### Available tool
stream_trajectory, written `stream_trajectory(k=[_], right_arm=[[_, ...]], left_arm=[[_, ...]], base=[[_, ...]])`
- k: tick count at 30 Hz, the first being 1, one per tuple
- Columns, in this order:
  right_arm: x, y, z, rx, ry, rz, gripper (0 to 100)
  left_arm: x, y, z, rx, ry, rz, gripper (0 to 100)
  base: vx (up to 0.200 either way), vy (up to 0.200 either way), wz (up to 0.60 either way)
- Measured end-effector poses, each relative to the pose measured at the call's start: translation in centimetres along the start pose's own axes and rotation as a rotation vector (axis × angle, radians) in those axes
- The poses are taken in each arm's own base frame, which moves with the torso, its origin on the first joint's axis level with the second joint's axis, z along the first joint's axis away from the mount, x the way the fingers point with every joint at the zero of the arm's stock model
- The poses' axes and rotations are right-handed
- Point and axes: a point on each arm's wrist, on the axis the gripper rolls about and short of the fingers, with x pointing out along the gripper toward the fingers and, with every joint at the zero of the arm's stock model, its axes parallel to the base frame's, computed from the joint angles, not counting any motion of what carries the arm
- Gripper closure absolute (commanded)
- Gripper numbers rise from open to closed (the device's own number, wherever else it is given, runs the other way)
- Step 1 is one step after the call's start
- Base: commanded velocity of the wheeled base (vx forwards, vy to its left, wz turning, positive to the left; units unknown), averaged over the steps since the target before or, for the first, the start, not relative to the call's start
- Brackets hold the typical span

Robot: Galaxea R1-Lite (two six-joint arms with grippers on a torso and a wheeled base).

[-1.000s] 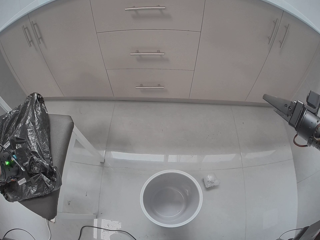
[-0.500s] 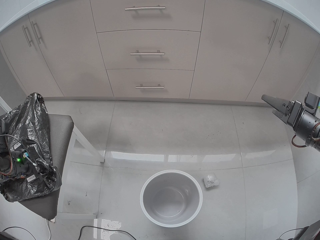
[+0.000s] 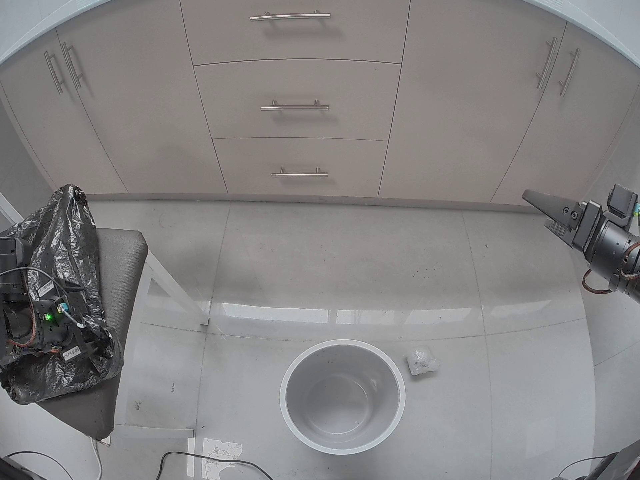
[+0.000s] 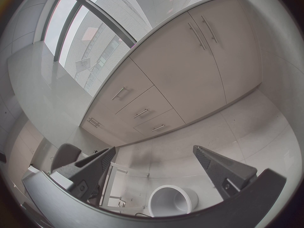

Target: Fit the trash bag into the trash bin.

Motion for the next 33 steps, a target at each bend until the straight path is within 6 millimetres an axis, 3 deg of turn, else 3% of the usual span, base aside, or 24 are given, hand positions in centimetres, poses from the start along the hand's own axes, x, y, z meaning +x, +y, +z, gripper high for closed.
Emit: stream_trajectory(k=[8,13,22,33], right_arm=[[0.1,-0.1,-0.1,0.001,0.004,-0.004,0],[0.1,-0.1,-0.1,0.001,0.006,-0.004,0],[0.2,-0.1,-0.1,0.001,0.007,-0.006,0],[0.3,-0.3,-0.4,-0.001,0.014,-0.007,0]], left_arm=[[0.4,-0.2,0.1,-0.006,-0.006,-0.019,100],[0.4,-0.1,0.4,-0.098,-0.025,-0.024,100],[-0.6,0.2,3.2,-0.52,-0.196,-0.067,100],[-3.8,1.7,7.3,-1.135,-0.424,-0.206,100]], base=[[0.0,0.0,0.0],[0.0,0.0,0.0],[0.0,0.0,0.0],[0.0,0.0,0.0]])
